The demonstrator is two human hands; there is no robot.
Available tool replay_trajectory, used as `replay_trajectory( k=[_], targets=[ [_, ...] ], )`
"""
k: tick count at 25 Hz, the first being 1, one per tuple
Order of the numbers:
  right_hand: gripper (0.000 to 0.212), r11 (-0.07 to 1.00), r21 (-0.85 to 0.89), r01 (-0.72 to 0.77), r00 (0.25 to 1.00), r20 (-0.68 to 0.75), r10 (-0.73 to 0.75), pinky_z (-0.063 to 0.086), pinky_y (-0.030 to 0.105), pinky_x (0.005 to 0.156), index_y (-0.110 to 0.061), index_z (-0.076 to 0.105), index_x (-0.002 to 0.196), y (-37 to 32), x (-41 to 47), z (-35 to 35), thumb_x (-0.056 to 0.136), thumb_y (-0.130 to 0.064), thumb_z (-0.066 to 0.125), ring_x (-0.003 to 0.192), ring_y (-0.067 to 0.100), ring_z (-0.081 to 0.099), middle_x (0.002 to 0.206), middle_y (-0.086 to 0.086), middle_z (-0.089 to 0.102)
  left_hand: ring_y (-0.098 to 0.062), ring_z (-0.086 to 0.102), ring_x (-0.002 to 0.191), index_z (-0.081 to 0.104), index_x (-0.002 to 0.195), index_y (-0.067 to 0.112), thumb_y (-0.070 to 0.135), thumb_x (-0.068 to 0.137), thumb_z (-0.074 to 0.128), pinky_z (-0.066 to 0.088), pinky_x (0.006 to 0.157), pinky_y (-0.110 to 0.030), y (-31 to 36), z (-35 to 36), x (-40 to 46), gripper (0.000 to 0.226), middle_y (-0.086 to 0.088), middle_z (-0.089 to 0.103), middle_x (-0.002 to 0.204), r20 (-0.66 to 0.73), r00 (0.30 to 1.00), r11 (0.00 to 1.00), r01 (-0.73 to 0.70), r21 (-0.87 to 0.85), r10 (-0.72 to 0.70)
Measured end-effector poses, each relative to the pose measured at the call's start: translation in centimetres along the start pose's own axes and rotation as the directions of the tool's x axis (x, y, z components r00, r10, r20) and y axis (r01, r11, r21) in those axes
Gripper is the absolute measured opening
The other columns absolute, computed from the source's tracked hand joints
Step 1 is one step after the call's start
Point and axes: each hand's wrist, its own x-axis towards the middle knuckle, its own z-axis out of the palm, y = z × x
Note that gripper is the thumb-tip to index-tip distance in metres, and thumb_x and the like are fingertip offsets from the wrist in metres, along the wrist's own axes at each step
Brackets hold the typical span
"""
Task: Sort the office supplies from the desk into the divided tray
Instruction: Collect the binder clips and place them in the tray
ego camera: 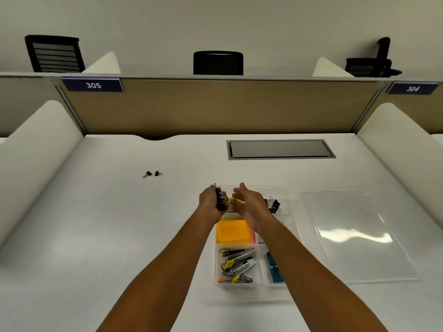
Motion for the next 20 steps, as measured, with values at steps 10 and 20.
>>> replay_trajectory(
  k=[10, 20],
  targets=[
    [0.048, 0.709, 0.686, -0.167, 0.986, 0.112, 0.124, 0.056, 0.046, 0.085, -0.004, 0.067, 0.117, -0.7, -0.2, -3.9, 0.102, -0.042, 0.042, 0.110, 0.035, 0.065, 0.118, 0.016, 0.068, -0.021, 0.067, 0.078, 0.070, 0.085, 0.018, 0.032, 0.096, 0.049, 0.054, 0.078, -0.035, -4.8, 7.4, 0.1, 0.028, -0.004, 0.070, 0.078, 0.138, 0.883, 0.642, -0.425, 0.638, 0.448],
    [0.025, 0.608, 0.790, -0.077, 0.987, -0.025, 0.157, 0.055, 0.039, 0.083, -0.005, 0.063, 0.100, -0.9, 2.1, -6.5, 0.101, -0.021, 0.045, 0.098, 0.030, 0.065, 0.105, 0.018, 0.066, -0.010, 0.064, 0.097, 0.073, 0.106, 0.017, 0.012, 0.092, 0.057, 0.051, 0.088, -0.024, -6.4, 9.2, 1.4, 0.023, 0.002, 0.071, 0.109, 0.365, 0.840, 0.464, -0.530, 0.710, 0.401]
  ],
)
